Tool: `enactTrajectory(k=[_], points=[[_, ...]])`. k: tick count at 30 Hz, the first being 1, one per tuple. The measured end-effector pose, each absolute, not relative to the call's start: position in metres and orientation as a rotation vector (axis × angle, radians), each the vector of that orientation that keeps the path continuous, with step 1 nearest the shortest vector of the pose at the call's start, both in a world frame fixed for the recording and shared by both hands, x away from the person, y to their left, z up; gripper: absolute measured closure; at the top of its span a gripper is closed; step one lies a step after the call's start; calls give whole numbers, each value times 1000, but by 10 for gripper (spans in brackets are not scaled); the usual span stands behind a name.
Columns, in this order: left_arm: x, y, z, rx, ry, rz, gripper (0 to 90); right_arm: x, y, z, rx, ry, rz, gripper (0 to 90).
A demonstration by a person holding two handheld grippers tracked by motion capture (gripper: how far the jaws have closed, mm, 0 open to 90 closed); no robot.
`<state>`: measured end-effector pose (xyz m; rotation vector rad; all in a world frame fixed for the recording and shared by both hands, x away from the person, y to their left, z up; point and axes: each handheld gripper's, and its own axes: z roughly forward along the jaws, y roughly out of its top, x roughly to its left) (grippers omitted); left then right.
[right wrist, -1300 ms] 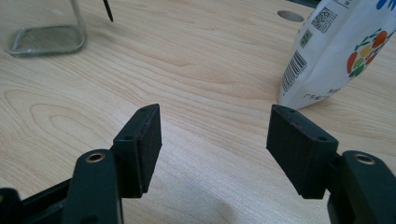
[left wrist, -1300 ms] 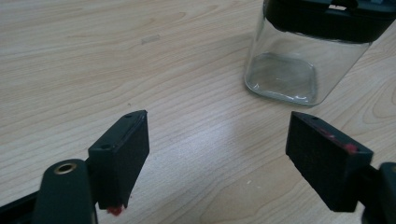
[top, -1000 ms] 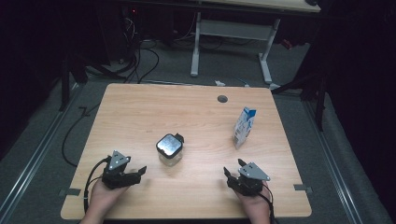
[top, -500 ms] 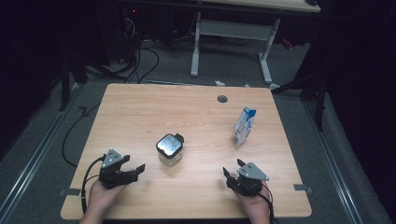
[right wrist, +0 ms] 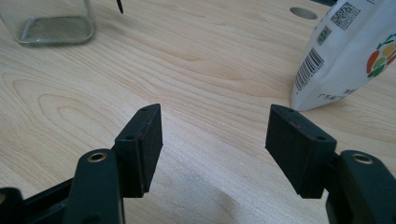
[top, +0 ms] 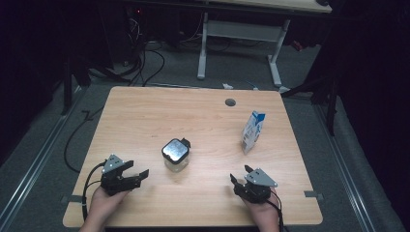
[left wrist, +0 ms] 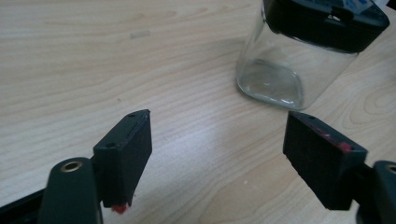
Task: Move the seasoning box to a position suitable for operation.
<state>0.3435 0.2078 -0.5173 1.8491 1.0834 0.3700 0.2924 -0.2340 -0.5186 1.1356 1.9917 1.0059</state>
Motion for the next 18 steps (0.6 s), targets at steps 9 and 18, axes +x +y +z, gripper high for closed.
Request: enactTrajectory(k=[9, 18], points=[[344, 207, -511, 1864, 1052, 412, 181, 293, -232, -519, 1124, 2001, 1005, 364], [344, 201, -509, 1924, 981, 365, 161, 292, -230, -519, 1108, 2012, 1005, 367]])
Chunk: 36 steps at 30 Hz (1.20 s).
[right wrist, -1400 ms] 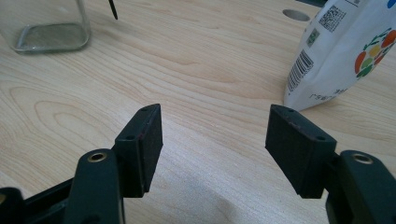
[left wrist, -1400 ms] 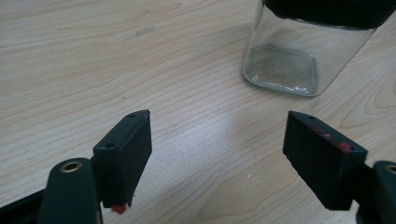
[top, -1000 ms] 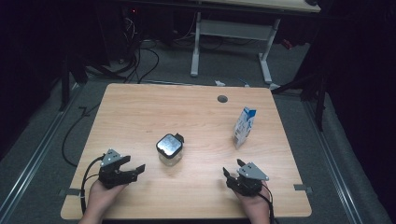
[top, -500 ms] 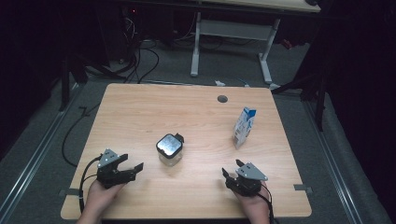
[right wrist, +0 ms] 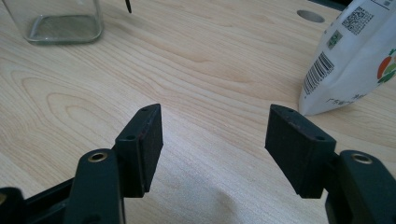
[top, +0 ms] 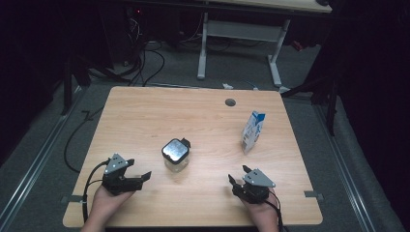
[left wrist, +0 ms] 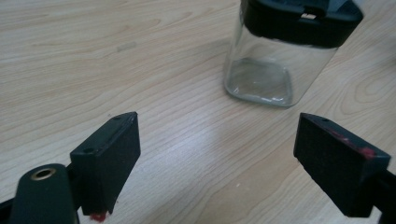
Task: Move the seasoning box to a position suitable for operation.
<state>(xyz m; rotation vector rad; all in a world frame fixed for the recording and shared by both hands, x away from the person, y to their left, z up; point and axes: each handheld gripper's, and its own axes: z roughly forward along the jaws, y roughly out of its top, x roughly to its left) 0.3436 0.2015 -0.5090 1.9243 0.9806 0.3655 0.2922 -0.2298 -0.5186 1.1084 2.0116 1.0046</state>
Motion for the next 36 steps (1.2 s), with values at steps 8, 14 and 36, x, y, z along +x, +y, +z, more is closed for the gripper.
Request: enactTrajectory(k=[8, 14, 36], points=[[348, 195, -508, 1896, 990, 421, 379, 292, -228, -518, 1121, 2013, 1027, 382], [357, 186, -512, 1923, 1031, 396, 397, 292, -225, -516, 1111, 2021, 1023, 404], [390, 169, -509, 1898, 1039, 453, 625, 299, -221, -514, 1171, 2042, 1027, 159]])
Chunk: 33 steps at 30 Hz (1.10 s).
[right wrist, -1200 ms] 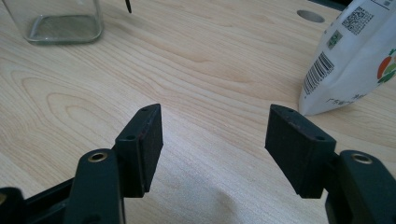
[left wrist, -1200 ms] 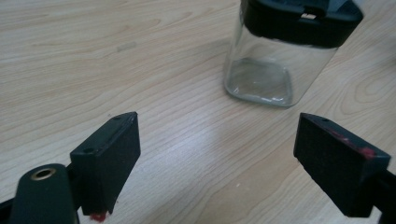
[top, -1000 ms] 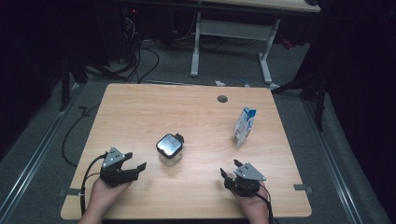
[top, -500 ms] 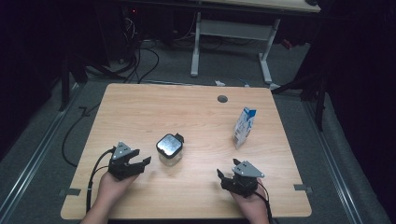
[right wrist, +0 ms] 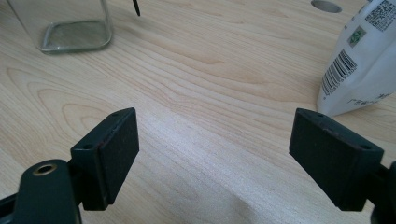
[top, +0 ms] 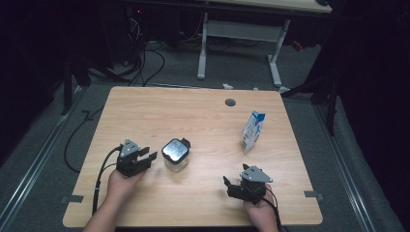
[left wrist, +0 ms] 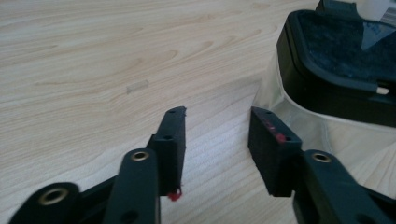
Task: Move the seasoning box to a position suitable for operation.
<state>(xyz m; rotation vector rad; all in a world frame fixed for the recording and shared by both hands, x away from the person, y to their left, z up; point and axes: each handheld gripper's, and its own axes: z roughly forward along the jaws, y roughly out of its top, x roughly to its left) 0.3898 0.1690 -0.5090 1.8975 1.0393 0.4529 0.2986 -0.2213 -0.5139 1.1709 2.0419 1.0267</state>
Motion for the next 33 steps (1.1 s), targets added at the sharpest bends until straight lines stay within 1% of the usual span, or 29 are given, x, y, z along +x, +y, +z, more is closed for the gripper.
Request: enactTrajectory(k=[3, 7, 8, 12, 13, 14, 18, 33], points=[[390, 164, -508, 1927, 1016, 480, 648, 299, -221, -515, 1172, 2048, 1021, 158], [392, 159, -505, 1943, 1005, 496, 654, 299, -221, -516, 1173, 2057, 1017, 157], [391, 157, -504, 1946, 1001, 512, 669, 299, -222, -516, 1171, 2058, 1019, 157], [393, 156, -506, 1944, 1008, 515, 757, 299, -221, -516, 1165, 2065, 1024, 157], [394, 155, -506, 1946, 1008, 515, 803, 299, -221, -516, 1159, 2068, 1028, 157], [394, 155, -507, 1949, 1006, 522, 803, 299, -221, -516, 1159, 2068, 1028, 157], [394, 153, -508, 1935, 1000, 520, 888, 299, -220, -516, 1159, 2070, 1025, 157], [388, 141, -509, 1961, 953, 488, 900, 299, -219, -518, 1156, 2088, 1021, 157]])
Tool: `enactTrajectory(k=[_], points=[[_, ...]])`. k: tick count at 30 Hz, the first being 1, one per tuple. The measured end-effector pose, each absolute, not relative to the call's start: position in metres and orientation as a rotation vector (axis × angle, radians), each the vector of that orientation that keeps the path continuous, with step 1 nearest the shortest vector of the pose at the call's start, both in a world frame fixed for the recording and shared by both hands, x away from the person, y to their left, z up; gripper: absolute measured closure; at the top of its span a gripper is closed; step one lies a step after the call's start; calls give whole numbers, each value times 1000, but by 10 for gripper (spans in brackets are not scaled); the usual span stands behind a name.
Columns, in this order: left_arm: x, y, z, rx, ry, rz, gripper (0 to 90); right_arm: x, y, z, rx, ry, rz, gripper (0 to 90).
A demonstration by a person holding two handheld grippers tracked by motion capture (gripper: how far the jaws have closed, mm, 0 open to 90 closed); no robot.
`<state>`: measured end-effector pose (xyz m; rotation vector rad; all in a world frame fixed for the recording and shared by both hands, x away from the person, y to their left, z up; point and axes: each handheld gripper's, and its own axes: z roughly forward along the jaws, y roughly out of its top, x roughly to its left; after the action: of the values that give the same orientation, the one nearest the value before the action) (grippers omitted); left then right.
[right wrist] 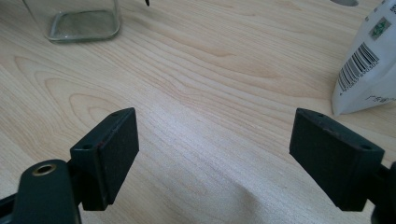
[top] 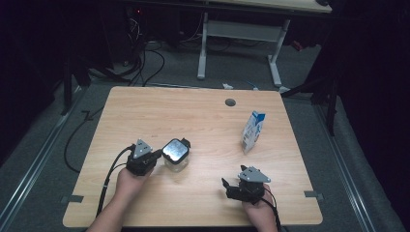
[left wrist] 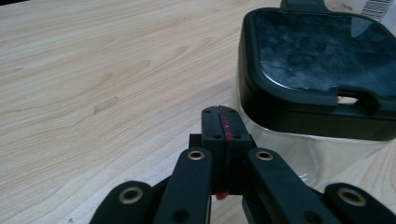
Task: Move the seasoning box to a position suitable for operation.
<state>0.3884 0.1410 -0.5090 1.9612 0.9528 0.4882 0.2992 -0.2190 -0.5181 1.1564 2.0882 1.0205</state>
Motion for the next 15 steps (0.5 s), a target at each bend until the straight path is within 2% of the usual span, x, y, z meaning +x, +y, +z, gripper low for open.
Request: enactTrajectory(k=[15], points=[[369, 134, -508, 1943, 915, 466, 900, 299, -219, -518, 1160, 2091, 1022, 157]])
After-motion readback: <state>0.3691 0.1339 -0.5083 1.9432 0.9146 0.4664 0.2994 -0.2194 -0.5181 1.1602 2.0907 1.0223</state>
